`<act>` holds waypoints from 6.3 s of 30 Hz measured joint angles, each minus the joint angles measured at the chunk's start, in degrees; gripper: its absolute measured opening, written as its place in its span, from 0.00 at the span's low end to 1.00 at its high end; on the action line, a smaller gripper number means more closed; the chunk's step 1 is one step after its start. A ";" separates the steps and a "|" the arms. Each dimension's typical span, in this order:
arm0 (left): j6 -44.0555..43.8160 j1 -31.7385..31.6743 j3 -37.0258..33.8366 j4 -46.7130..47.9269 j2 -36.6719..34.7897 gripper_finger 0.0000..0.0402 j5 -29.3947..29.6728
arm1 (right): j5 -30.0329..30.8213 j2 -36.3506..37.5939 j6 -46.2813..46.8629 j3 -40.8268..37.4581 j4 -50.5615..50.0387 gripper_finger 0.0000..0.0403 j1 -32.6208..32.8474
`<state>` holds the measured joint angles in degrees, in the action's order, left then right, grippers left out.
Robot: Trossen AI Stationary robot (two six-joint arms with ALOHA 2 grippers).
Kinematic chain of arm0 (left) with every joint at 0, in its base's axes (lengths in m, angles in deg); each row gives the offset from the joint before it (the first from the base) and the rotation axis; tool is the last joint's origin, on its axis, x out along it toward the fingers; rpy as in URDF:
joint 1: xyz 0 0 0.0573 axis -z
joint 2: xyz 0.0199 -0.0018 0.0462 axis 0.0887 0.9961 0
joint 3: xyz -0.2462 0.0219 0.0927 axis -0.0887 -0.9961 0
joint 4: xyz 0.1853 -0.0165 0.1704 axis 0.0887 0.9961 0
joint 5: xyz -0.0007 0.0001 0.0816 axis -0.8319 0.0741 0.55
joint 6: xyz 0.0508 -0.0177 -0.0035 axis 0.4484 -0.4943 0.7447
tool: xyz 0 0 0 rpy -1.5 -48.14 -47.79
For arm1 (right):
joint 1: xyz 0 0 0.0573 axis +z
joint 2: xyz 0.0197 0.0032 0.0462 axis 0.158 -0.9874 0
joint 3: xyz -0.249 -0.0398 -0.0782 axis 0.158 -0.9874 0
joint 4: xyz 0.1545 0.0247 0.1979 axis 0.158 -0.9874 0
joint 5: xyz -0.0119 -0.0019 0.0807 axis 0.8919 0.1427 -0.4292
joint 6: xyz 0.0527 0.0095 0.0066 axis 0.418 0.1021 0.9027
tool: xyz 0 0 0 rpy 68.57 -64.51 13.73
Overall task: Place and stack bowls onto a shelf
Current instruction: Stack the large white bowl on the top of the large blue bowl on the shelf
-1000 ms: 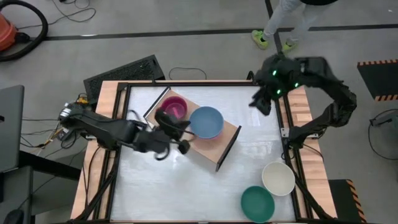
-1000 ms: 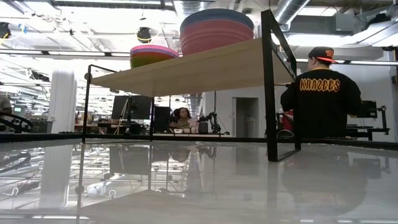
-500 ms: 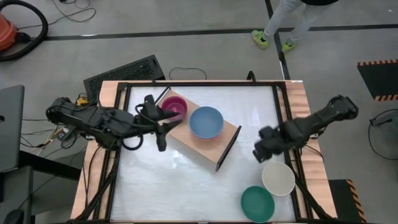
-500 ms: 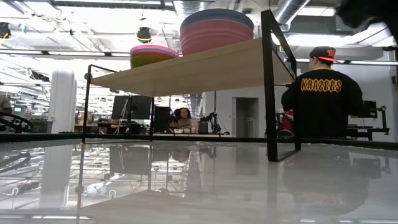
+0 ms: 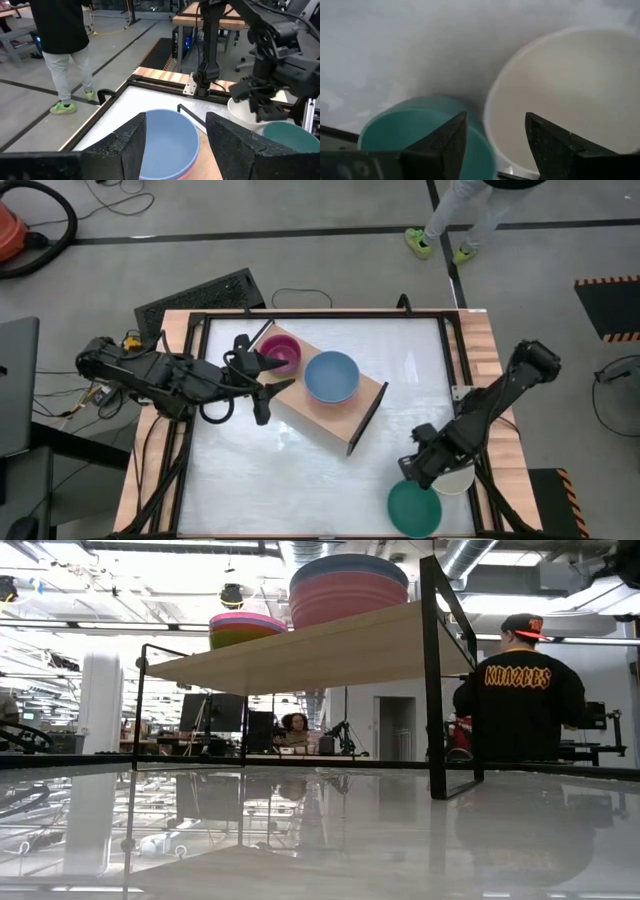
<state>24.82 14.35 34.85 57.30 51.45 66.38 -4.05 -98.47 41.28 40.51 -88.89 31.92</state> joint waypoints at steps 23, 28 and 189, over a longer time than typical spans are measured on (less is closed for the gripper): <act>-0.64 0.00 0.00 0.19 0.00 0.48 -1.67 | -4.72 -8.06 -5.66 -4.15 4.81 0.19 -2.07; -0.15 0.00 0.00 0.11 0.00 0.48 -1.63 | -3.38 -7.66 -11.13 -4.20 1.86 0.07 -4.00; 38.46 -16.10 24.77 31.23 23.76 0.00 -34.20 | -8.63 3.96 -120.50 58.40 4.96 0.61 -41.55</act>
<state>63.28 -1.75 59.62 88.53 75.21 32.18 -12.68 -94.51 -79.22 98.91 -83.92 -9.63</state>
